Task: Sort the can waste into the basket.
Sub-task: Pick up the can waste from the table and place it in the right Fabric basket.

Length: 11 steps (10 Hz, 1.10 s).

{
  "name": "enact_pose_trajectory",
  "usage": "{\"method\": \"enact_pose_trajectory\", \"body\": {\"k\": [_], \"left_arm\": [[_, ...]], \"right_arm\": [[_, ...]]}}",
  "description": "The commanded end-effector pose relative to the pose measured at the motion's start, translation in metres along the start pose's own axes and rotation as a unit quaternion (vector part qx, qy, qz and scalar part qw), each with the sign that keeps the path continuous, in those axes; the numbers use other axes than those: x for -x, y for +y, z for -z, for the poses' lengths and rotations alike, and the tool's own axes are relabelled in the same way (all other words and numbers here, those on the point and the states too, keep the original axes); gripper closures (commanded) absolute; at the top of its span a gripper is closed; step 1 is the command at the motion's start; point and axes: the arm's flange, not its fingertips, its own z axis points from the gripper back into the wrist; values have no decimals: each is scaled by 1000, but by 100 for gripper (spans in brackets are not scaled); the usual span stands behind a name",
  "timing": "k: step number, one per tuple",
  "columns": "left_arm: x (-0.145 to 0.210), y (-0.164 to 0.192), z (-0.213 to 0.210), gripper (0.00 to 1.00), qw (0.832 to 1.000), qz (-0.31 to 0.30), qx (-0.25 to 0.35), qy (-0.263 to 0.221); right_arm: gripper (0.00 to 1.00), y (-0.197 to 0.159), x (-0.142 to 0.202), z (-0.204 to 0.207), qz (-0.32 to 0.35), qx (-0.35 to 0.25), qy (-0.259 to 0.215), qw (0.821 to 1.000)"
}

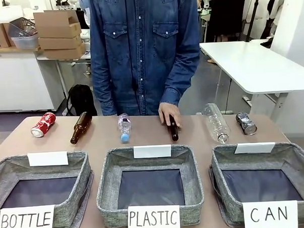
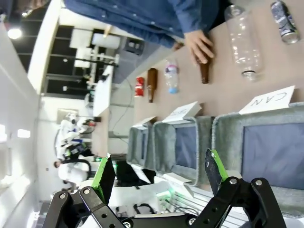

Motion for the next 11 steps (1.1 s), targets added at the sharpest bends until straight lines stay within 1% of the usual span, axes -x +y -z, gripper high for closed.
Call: {"method": "enact_pose_trajectory", "body": {"k": [1,2,3,4,5,6,7,8,9,10,11], "left_arm": [[-3,-2,0,0,1000,12,8,-2],[-3,-2,0,0,1000,12,8,-2],[-3,-2,0,0,1000,12,8,-2],[-3,-2,0,0,1000,12,8,-2],[-3,-2,0,0,1000,12,8,-2],[-3,-2,0,0,1000,12,8,-2],[-3,-2,0,0,1000,12,8,-2],[-3,-2,0,0,1000,12,8,-2],[-3,-2,0,0,1000,12,8,-2],[-3,-2,0,0,1000,12,8,-2],[-3,-2,0,0,1000,12,8,-2]], "right_arm": [[0,12,-12,21,-24,55,31,998],[0,13,-20,28,-23,58,47,997],[0,12,-20,25,-24,71,44,996],[0,14,-12,16,-33,101,35,994],[0,16,-14,13,-53,188,14,981],[0,9,-30,25,-58,276,-3,959],[0,-6,-52,43,-78,326,0,942],[0,-27,-71,64,-107,344,29,932],[0,-50,-87,81,-107,361,46,925],[0,-61,-94,86,-103,356,54,927],[0,-64,-95,88,-108,330,58,936]]}}
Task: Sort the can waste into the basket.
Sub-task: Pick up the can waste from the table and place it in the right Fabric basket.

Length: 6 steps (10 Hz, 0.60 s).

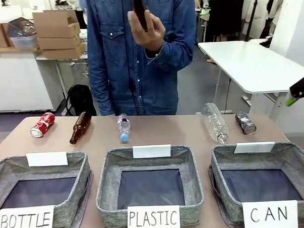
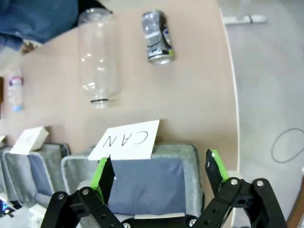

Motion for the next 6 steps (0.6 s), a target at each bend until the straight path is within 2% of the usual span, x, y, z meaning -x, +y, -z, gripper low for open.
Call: {"method": "enact_pose_trajectory", "body": {"k": [1,2,4,5,6], "left_arm": [[-3,-2,0,0,1000,11,10,-4],[-3,-2,0,0,1000,11,10,-4],[-3,-2,0,0,1000,11,10,-4],[-3,-2,0,0,1000,11,10,-4],[-3,-2,0,0,1000,11,10,-4]], "right_arm": [[0,-2,-10,-12,63,-25,12,998],[0,0,0,0,0,0,0,1000],[0,-7,-5,8,19,-12,11,1000],[0,-3,-28,35,-8,27,1,1000],[0,6,-52,67,-59,28,-15,998]]}}
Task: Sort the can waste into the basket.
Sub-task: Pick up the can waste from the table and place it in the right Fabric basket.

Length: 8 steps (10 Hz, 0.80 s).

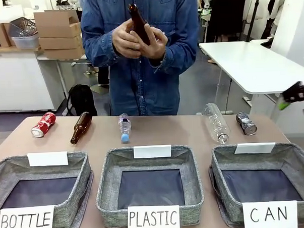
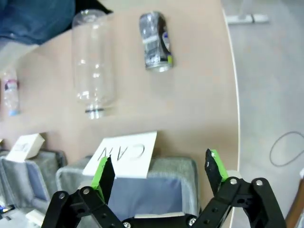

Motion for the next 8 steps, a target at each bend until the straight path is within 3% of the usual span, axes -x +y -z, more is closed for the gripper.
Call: {"method": "enact_pose_trajectory", "body": {"k": [1,5,6,8], "left_arm": [[-3,-2,0,0,1000,11,9,-5],[-3,-2,0,0,1000,11,9,-5],[-3,-2,0,0,1000,11,9,-5],[-3,-2,0,0,1000,11,9,-5]], "right_arm": [[0,5,-51,62,-66,19,-10,998],[0,-6,-95,152,-95,103,-11,990],[0,-5,-103,164,-120,104,-25,987],[0,-4,-117,180,-124,75,-5,989]]}}
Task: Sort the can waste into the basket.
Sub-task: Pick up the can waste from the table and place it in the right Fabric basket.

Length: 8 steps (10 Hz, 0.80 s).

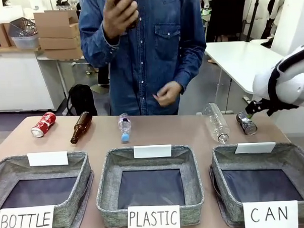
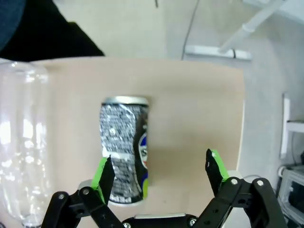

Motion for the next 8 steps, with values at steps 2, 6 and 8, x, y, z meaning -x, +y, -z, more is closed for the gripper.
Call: {"method": "enact_pose_trajectory", "body": {"k": [2,6,8], "left_arm": [[-3,-3,1,0,1000,11,9,-4],[-3,-3,1,0,1000,11,9,-4],[-3,-3,1,0,1000,11,9,-4]], "right_arm": [[0,0,-17,6,-22,-32,6,999],[0,14,-25,39,-51,-23,42,998],[0,19,-22,45,-59,-22,55,996]]}}
